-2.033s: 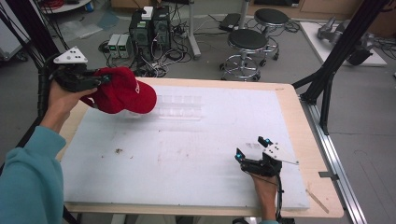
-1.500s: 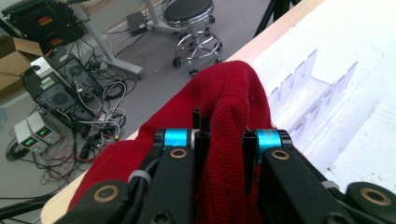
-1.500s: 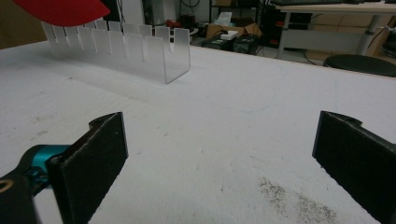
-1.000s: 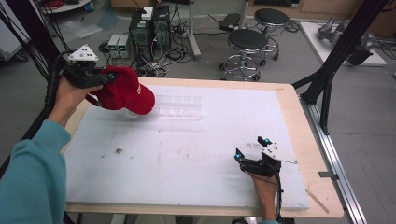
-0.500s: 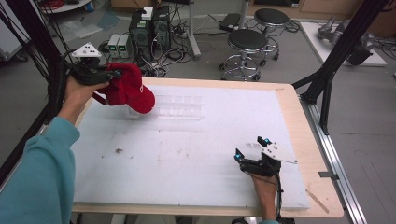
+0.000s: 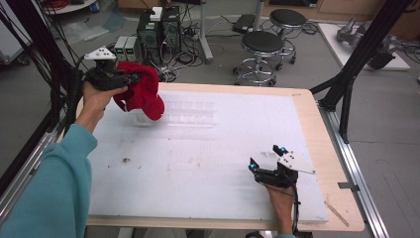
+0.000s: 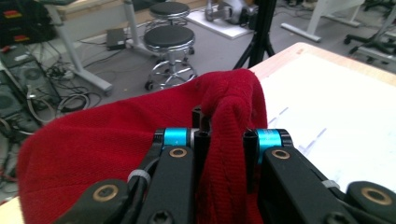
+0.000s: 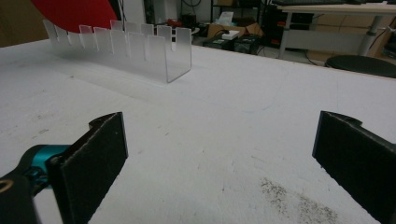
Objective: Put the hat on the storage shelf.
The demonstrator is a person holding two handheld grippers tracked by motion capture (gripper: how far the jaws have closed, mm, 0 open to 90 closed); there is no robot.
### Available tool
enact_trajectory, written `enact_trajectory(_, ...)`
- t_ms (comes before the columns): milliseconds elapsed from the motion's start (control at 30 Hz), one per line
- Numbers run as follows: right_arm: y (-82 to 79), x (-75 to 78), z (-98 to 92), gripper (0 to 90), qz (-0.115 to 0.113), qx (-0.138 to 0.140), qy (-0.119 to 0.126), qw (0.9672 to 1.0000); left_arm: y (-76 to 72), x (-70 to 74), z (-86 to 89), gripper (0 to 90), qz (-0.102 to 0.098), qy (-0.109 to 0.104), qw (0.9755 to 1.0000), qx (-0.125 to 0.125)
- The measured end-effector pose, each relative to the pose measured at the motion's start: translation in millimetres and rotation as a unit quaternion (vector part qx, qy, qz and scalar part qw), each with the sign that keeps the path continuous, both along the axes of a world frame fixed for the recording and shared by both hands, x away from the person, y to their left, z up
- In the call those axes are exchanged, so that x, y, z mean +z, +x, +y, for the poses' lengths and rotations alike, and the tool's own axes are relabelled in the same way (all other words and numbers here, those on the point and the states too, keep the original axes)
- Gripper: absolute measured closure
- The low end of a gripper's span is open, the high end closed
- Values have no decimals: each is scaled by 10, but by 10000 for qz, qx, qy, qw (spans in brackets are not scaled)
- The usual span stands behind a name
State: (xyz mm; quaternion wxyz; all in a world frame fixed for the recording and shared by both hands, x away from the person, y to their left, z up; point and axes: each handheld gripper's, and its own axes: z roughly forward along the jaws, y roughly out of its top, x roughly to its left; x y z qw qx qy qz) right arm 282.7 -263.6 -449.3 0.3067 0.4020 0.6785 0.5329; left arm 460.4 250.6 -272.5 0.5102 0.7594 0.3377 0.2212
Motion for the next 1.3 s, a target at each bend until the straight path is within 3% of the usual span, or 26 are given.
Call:
enact_trajectory(167, -2, 0, 0, 21, 23, -6, 35, 10000, 27, -47, -95, 821, 69, -95, 9999, -57)
enact_trajectory(600, -3, -1, -6, 21, 1, 1, 36, 10000, 93, -190, -296, 817, 266, 13, 9995, -188)
enact_trajectory(700, -3, -2, -7, 21, -1, 0, 48, 10000, 108, -240, -331, 817, 293, -82, 9993, -217)
enact_trajectory(933, -4, -2, -9, 21, -6, -5, 59, 10000, 130, -330, -322, 811, 404, -300, 9985, -207)
enact_trajectory(1300, -3, -2, -7, 21, -23, -2, 46, 10000, 125, -329, -324, 764, 480, -313, 9980, -259)
